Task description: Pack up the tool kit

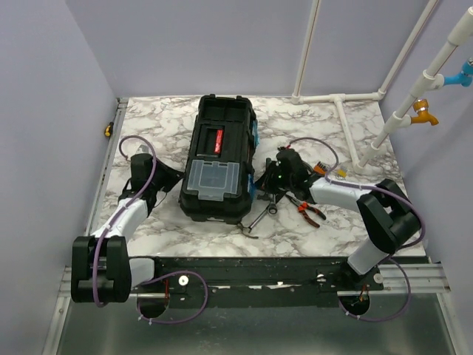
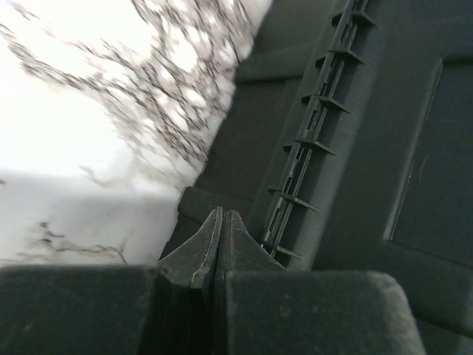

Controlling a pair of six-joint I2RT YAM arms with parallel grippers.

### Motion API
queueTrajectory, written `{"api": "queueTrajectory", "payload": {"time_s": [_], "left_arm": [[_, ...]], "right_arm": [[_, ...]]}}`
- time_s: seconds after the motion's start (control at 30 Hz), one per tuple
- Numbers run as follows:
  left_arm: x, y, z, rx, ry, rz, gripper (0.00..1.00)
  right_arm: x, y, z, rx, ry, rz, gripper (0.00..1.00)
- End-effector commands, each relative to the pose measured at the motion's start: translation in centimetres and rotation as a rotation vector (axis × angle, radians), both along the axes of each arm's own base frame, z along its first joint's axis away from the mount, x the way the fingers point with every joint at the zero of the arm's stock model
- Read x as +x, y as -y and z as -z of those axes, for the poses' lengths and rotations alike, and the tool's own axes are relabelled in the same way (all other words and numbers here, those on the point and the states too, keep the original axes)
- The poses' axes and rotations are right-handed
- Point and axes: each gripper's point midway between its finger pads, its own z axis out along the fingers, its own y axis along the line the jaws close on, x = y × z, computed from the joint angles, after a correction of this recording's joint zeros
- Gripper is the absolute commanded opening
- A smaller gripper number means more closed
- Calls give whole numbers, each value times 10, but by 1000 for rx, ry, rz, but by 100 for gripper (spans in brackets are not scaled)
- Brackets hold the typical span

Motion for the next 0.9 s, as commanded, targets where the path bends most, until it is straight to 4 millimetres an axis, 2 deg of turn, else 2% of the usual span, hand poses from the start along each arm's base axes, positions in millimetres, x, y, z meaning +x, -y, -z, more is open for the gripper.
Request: {"api": "queueTrajectory", "payload": {"time_s": [0.0,0.07,0.1,0.17,0.27,0.33,0.37,0.43,0.5,0.57,0.63,0.73,0.77,0.87], "left_arm": [[-21,78,-8,-137,-80,288,0],[-15,82,-13,-134,-75,324,0],[-12,78,-14,-92,-77,324,0],[-10,54,-17,52,-104,270,0],[-10,9,-31,218,-101,144,1],[-14,-13,-41,266,-82,86,11],[-18,-19,-48,286,-69,73,16],[-24,-24,-59,314,-36,51,23],[-31,-22,-69,304,15,54,34],[-39,-15,-79,279,79,73,60],[-48,-6,-88,256,153,113,96],[-60,-3,-94,256,239,121,99],[-62,-5,-93,261,258,110,98],[-63,-12,-86,301,327,68,98]], "right_arm": [[47,20,-68,36,176,77,7],[51,34,-73,8,193,93,8],[52,40,-77,-10,206,102,10],[53,52,-85,-52,238,120,17],[48,69,-96,-110,283,142,23],[47,80,-103,-152,318,159,30],[45,84,-106,-168,330,160,38],[42,91,-115,-193,360,155,51],[38,98,-126,-216,397,152,72],[35,107,-137,-242,437,161,97],[33,122,-147,-279,480,205,100],[28,146,-158,-331,559,270,100],[27,157,-155,-365,580,302,100],[21,174,-157,-422,767,293,100]]}}
